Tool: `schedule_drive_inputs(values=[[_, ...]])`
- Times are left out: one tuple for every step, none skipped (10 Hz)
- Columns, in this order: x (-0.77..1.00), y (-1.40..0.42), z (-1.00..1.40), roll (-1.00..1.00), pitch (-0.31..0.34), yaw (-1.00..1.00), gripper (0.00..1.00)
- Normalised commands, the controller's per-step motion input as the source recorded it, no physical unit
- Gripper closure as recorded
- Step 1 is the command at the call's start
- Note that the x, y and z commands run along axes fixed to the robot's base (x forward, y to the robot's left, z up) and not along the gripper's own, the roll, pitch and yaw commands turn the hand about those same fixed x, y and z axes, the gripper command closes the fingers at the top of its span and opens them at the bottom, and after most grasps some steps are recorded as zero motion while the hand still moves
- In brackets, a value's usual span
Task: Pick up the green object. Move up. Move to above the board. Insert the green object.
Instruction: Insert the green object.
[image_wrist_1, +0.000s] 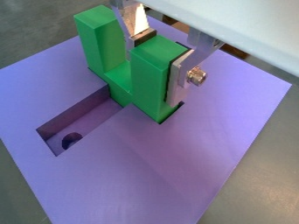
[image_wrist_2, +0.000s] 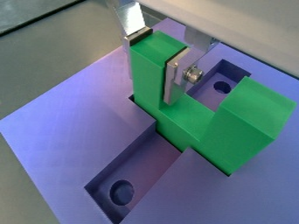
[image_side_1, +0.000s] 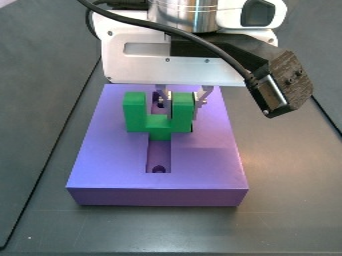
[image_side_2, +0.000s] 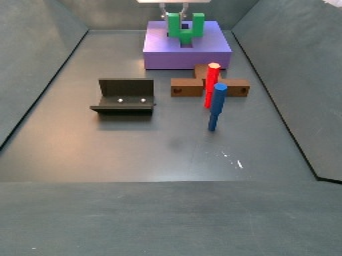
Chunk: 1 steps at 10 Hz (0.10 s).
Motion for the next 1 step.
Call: schedule_drive_inputs(values=[[0.00,0.00,0.00,0.00,0.000,0.00,1.00]])
